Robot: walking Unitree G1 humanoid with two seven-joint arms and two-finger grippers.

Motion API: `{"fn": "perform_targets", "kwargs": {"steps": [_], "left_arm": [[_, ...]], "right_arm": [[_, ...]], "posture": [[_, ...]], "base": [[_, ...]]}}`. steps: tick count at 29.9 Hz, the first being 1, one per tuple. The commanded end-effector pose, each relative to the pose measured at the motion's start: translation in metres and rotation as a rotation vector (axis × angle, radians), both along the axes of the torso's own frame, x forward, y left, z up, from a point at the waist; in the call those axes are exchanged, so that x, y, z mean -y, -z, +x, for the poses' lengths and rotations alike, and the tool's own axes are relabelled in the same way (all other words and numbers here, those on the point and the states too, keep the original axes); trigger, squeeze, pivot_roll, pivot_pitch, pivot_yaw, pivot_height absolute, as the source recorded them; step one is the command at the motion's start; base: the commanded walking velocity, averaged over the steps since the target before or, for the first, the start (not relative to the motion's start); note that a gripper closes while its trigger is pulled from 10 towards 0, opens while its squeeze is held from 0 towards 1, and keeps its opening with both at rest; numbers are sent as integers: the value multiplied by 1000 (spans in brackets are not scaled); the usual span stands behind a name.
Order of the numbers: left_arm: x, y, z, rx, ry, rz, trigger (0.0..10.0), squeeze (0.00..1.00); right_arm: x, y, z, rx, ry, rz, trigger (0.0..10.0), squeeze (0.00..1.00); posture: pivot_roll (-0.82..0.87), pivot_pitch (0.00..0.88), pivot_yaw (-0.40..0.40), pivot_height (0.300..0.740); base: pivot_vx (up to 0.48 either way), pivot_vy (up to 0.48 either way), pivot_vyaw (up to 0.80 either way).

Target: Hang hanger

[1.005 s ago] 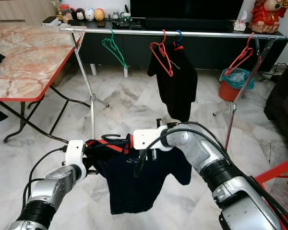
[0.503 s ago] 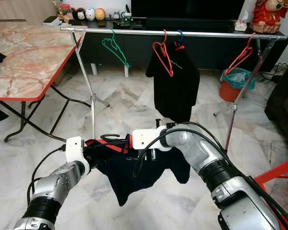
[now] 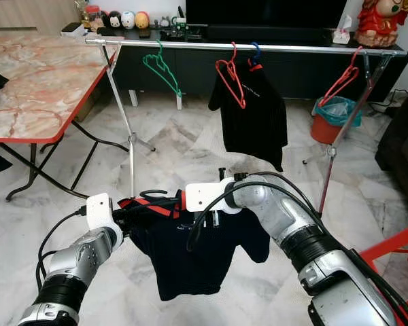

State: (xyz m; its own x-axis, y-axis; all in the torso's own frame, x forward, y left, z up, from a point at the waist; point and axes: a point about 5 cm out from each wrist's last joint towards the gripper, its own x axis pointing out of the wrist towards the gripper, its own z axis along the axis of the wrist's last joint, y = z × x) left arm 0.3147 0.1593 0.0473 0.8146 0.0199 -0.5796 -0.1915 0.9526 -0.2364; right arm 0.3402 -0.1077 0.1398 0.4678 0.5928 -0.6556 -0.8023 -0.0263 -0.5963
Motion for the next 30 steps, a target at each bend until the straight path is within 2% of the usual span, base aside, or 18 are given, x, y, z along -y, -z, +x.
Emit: {"fn": "perform_targets", "kwargs": {"steps": [1,7,9,11,12,14,15,16,20,30], "left_arm": [[1,1,1,-12,-18,-1,10000,0],[3,1,2,-20,-43,19,10000,0],[1,2,3,-24,-65,60,10000,0],[1,2,3,-24,-65,60,10000,0],[-3,1,3,-19,-93,97,10000,0],[-6,0,4,-11,-120,111,10000,0],[-8,-1,5,-1,-130,125,4353,0],[-10,-3,6,12,-138,144,0,0],[-15,-5,6,20,-145,199,0,0],[-32,-5,5,34,-197,271,0,0]], "right_arm": [[-8,-11,-1,29,-27,42,10000,0],[-14,-12,-5,19,-54,45,10000,0],[-15,-12,-7,18,-61,44,10000,0],[-15,-12,-7,18,-61,44,10000,0],[-15,-14,-8,18,-65,45,10000,0],[-16,-16,-9,20,-71,48,10000,0],[-16,-16,-9,20,-74,44,10000,0],[-15,-16,-10,19,-77,39,10000,0],[-12,-13,-10,16,-68,24,10000,0],[-1,-12,-14,18,-49,-27,10000,0]], "posture": [[65,0,26,740],[64,0,26,740],[63,0,27,740],[63,0,27,740],[60,0,27,740],[57,0,28,740],[57,0,29,740],[57,0,29,740],[61,0,29,740],[58,0,34,740]], "base": [[0,0,0],[0,0,0],[0,0,0],[0,0,0],[0,0,0],[0,0,0],[0,0,0],[0,0,0],[0,0,0],[0,0,0]]}}
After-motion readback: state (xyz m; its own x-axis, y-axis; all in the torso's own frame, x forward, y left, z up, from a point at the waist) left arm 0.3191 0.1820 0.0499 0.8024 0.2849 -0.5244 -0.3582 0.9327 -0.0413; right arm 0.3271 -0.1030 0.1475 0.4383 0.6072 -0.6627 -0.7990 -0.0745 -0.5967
